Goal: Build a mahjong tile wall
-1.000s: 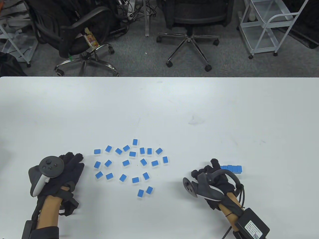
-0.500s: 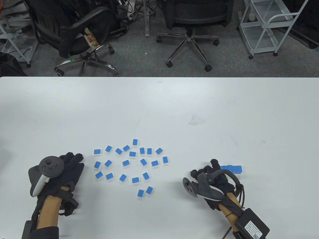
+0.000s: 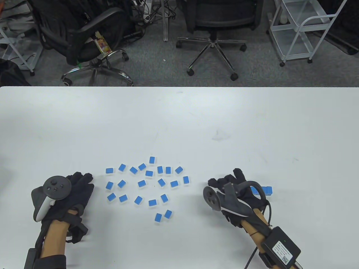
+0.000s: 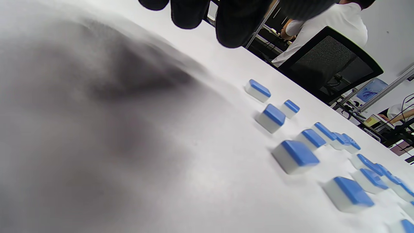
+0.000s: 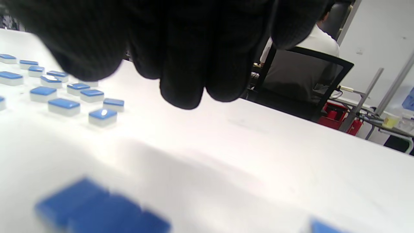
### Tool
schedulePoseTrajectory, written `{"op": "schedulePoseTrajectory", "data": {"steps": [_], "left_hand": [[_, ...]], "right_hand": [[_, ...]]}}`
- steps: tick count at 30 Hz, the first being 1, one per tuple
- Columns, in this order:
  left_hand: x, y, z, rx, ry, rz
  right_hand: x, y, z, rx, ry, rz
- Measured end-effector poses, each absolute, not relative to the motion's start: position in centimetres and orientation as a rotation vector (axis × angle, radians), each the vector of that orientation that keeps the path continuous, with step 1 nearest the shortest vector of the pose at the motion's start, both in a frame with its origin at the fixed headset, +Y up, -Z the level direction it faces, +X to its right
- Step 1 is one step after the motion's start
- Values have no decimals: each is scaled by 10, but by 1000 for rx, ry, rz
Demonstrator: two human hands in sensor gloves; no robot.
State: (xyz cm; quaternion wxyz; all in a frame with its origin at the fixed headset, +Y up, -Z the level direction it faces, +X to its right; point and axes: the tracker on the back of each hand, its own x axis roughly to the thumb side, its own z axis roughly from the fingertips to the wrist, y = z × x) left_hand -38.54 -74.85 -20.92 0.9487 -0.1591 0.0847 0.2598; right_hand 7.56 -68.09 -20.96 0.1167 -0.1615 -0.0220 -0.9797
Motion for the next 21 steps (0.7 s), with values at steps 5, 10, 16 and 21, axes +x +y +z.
{"op": "schedulePoseTrajectory", "data": {"steps": [5,10,16,21], "left_hand": [[-385,-748,-209,-326,168,530],[-384,-746,-209,-317,160,532],[-383,-746,-210,-319,155,536],[-383,-746,-210,-315,153,538]], "right_hand": [[10,-688,-233,-494,-74,-2655],[-28,-724,-250,-398,-158,-2481],[-27,-744,-261,-380,-127,-2484],[-24,-745,-256,-438,-198,-2419]]}}
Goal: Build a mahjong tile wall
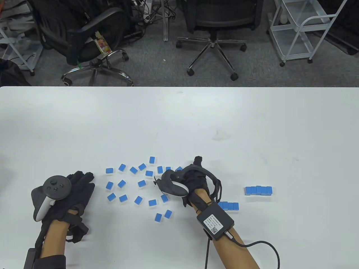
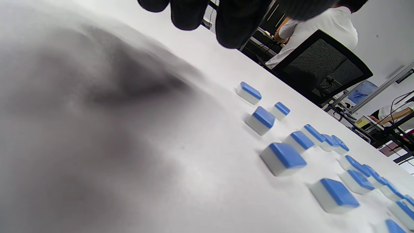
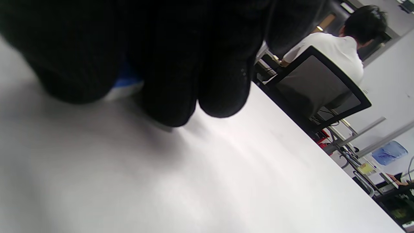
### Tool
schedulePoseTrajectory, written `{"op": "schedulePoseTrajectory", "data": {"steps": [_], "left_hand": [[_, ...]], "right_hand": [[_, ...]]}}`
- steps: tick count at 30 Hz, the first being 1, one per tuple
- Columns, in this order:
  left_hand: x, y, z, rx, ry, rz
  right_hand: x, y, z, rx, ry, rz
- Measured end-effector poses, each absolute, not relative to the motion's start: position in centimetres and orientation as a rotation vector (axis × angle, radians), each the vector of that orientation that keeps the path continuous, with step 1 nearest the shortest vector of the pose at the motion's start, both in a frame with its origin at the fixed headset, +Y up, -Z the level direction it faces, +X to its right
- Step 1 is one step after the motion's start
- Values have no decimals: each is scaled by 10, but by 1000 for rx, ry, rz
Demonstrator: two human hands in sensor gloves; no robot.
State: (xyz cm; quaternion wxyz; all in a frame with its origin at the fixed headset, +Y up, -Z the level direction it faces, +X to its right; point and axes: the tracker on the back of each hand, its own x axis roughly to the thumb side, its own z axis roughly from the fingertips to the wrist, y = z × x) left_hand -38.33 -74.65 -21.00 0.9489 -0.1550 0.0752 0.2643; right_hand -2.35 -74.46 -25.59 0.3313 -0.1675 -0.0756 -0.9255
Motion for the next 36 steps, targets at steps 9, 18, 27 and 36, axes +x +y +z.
{"op": "schedulePoseTrajectory", "data": {"steps": [9,18,27,36], "left_hand": [[-383,-747,-209,-319,157,536],[-384,-747,-208,-320,168,533],[-381,-746,-209,-320,158,545],[-382,-746,-210,-325,157,542]], "right_hand": [[45,-693,-221,-426,-161,-2581],[134,-704,-183,-298,-176,-2682],[137,-717,-190,-325,-262,-2669],[136,-721,-194,-334,-330,-2678]]}}
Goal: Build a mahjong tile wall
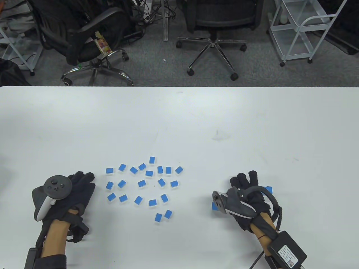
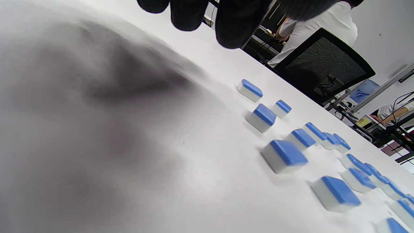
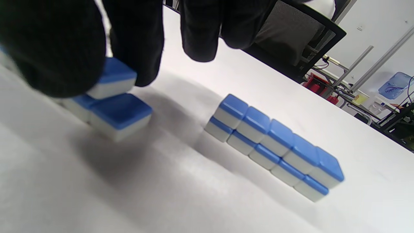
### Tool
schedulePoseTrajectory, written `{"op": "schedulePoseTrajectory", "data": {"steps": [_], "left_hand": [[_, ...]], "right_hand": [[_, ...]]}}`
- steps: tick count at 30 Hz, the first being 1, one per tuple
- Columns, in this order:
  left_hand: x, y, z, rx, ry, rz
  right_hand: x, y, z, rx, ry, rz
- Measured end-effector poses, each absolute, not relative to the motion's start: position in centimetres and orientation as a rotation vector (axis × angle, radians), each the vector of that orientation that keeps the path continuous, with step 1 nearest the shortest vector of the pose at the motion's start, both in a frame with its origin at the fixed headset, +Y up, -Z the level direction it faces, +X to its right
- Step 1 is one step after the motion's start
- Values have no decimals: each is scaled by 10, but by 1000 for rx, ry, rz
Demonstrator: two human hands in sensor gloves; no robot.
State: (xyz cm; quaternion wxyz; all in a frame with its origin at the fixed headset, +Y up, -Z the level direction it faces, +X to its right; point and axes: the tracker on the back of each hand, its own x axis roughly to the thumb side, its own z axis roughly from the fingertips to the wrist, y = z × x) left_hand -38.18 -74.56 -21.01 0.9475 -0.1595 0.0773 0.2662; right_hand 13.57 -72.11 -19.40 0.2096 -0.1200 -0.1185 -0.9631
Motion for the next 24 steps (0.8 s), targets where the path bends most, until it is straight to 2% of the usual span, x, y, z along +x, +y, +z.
{"op": "schedulePoseTrajectory", "data": {"steps": [15,20,24], "left_hand": [[-382,-746,-209,-325,158,540],[-382,-745,-210,-325,159,541],[-382,-746,-210,-324,163,538]], "right_hand": [[136,-719,-193,-335,-328,-2683],[142,-708,-193,-327,-322,-2782],[148,-697,-195,-296,-198,-2909]]}}
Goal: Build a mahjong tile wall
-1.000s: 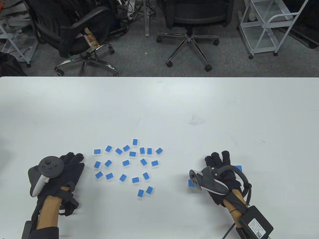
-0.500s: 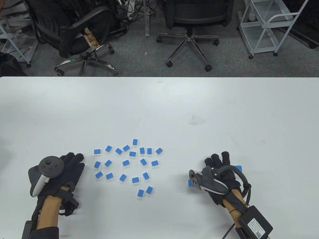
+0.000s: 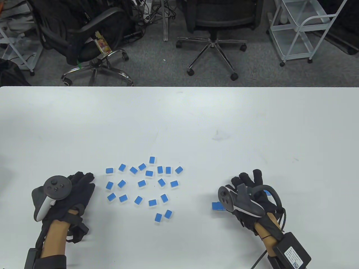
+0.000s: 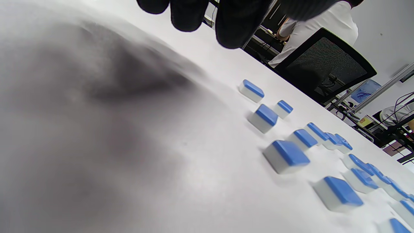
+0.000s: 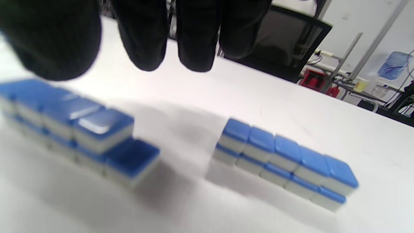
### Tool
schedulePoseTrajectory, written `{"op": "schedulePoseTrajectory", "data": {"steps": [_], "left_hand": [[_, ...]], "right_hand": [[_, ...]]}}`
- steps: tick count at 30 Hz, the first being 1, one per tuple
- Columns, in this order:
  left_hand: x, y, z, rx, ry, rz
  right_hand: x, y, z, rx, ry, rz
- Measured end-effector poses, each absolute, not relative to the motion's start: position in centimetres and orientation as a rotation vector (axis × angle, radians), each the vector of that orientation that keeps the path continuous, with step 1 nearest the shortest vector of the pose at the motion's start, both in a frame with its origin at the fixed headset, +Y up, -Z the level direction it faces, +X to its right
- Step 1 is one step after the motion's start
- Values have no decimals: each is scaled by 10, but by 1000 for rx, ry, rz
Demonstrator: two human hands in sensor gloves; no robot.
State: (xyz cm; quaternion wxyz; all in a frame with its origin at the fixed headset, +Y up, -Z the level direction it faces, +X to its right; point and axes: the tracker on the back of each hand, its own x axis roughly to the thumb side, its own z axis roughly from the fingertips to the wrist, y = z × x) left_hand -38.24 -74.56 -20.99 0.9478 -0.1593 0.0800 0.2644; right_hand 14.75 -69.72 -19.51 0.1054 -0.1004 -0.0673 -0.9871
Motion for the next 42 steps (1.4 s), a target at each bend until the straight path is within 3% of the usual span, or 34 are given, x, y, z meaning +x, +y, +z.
{"op": "schedulePoseTrajectory", "data": {"steps": [5,11,15,21,25,28,36,42], "left_hand": [[-383,-746,-208,-329,173,529],[-382,-745,-209,-327,165,535],[-383,-745,-209,-326,166,547],[-383,-745,-210,-326,158,549],[-383,-745,-210,-323,153,550],[-383,-746,-210,-325,153,553],[-382,-746,-211,-323,151,550],[-382,-745,-211,-323,151,548]], "right_hand": [[133,-682,-202,-268,17,-3002],[69,-682,-243,-246,-68,-2875],[16,-696,-275,-241,-255,-2786],[-30,-736,-297,-154,-337,-2687],[-37,-750,-308,-67,-388,-2735],[-35,-747,-310,-86,-299,-2724],[-24,-746,-298,-145,-339,-2600],[7,-733,-276,-249,-432,-2529]]}}
